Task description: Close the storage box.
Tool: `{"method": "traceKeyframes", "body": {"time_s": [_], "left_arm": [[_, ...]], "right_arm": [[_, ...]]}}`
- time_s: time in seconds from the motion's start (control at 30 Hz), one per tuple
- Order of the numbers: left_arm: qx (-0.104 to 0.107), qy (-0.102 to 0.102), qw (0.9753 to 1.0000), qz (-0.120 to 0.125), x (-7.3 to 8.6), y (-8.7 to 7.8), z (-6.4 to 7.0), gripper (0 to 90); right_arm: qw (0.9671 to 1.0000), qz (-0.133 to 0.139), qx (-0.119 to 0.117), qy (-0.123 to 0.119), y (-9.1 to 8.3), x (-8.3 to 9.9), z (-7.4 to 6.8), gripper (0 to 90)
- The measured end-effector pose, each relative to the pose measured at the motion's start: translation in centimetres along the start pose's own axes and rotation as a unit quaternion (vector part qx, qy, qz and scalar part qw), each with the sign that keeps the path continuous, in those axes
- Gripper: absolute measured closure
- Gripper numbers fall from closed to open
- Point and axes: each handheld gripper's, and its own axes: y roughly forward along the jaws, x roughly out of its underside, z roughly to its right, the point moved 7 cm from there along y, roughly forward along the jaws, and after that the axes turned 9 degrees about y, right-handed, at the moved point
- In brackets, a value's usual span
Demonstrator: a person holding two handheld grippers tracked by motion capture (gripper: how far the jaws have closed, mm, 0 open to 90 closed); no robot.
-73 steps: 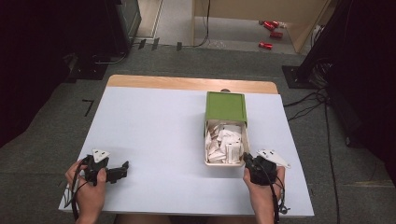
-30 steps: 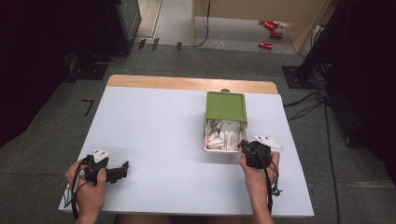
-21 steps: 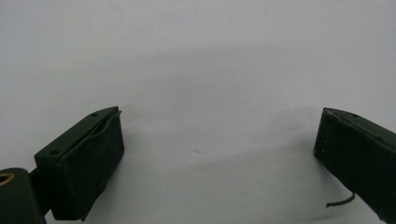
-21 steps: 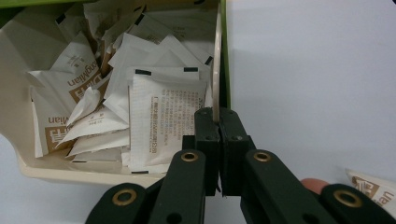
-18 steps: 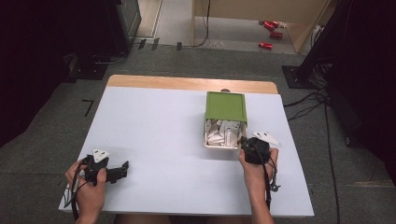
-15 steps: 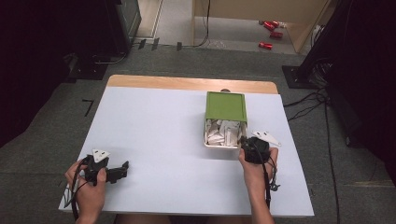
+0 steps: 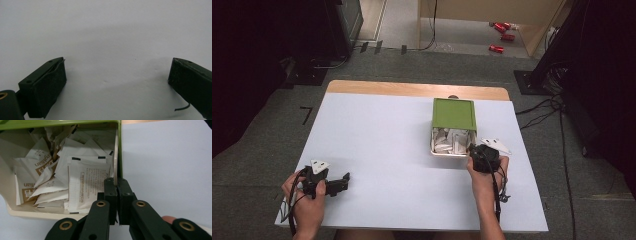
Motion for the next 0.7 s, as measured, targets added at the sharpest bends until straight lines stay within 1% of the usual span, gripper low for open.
{"method": "traceKeyframes", "body": {"time_s": [0.13, 0.2, 0.27, 0.4, 0.53, 0.7], "left_arm": [[0.000, 0.000, 1.0000, 0.000, 0.0, 0.0, 0.0, 1.7], [0.000, 0.000, 1.0000, 0.000, 0.0, 0.0, 0.0, 1.7], [0.000, 0.000, 1.0000, 0.000, 0.0, 0.0, 0.0, 1.7], [0.000, 0.000, 1.0000, 0.000, 0.0, 0.0, 0.0, 1.7], [0.000, 0.000, 1.0000, 0.000, 0.0, 0.0, 0.0, 1.7], [0.000, 0.000, 1.0000, 0.000, 0.0, 0.0, 0.0, 1.7]], "right_arm": [[0.9998, 0.006, -0.012, 0.018, -0.3, 0.1, 0.2, 87.4], [0.9997, 0.010, -0.012, 0.020, -0.6, 0.1, 0.1, 87.3], [0.9997, 0.016, -0.011, 0.017, -0.9, 0.1, 0.1, 87.3], [0.9991, 0.034, -0.015, 0.019, -1.9, -0.3, -0.1, 88.2], [0.9991, 0.030, -0.015, 0.025, -1.8, -0.4, -0.1, 88.9], [0.9993, 0.036, -0.001, 0.011, -1.7, -0.5, -0.1, 90.0]]}}
